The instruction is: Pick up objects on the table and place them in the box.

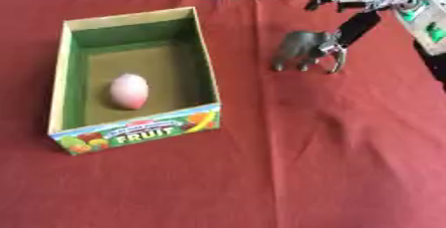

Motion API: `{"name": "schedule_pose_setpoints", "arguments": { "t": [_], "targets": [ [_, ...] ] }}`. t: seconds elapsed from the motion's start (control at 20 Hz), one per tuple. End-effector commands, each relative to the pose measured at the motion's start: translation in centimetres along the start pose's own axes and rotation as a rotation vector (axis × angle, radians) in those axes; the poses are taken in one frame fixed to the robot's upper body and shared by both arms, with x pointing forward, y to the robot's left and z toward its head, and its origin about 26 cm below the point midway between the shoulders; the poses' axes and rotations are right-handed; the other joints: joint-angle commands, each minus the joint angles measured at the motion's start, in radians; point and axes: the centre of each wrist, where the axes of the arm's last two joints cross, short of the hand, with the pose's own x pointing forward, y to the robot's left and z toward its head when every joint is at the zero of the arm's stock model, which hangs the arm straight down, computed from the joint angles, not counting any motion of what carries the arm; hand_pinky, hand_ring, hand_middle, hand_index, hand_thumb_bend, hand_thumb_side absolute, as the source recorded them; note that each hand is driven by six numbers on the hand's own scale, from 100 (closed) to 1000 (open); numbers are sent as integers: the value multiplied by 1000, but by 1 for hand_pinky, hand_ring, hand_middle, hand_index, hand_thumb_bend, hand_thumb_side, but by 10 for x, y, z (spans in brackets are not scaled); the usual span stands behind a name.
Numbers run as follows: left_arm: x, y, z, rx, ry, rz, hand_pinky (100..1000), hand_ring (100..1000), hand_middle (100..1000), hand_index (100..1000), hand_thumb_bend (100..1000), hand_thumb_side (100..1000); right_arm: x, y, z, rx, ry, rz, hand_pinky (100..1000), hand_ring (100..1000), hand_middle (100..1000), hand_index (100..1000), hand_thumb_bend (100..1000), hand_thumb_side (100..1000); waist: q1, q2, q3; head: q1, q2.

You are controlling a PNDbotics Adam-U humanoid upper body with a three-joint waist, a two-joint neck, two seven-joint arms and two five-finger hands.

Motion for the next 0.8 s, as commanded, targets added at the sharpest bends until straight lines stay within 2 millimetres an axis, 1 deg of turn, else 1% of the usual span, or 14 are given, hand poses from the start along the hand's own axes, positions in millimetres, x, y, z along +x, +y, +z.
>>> {"name": "schedule_pose_setpoints", "arguments": {
  "t": [0.05,0.4,0.45,0.55,0.6,0.65,0.7,0.75,0.8],
  "targets": [
    [6,-1,-5,-5,-28,11,742,629,728,824,100,804,-8,-9,5,-24,35,15,779,978,889,967,602,594,2,-18,1,-4,-16],
    [5,-2,-5,-3,-25,15,742,629,728,824,100,804,-5,-5,1,-8,16,20,776,975,881,960,600,589,2,-15,3,-3,-13],
    [6,-2,-5,-3,-25,15,742,629,727,824,100,804,-4,-3,-1,2,11,23,769,968,853,931,582,573,2,-14,4,-3,-13],
    [6,-2,-5,-2,-24,17,742,629,727,824,100,804,-3,-1,-2,14,5,28,765,964,838,917,564,573,1,-13,5,-3,-12],
    [6,-2,-5,-2,-24,19,741,629,727,824,100,804,-3,0,-3,16,4,28,757,955,806,890,527,581,1,-13,5,-3,-13],
    [6,-3,-5,-1,-24,20,741,629,727,824,100,804,-2,1,-4,17,4,27,756,953,802,886,523,584,1,-12,6,-3,-13],
    [6,-3,-5,-1,-24,20,741,628,726,824,100,805,-2,1,-5,13,3,24,746,940,771,848,478,595,1,-12,6,-2,-13],
    [6,-3,-5,0,-23,21,741,628,726,824,100,805,-2,2,-5,7,5,19,745,938,766,843,473,596,1,-12,7,-3,-13],
    [6,-3,-5,0,-21,21,741,627,725,823,100,806,-2,2,-6,-2,6,12,732,916,720,801,421,603,1,-11,7,-3,-13]
  ]
}}
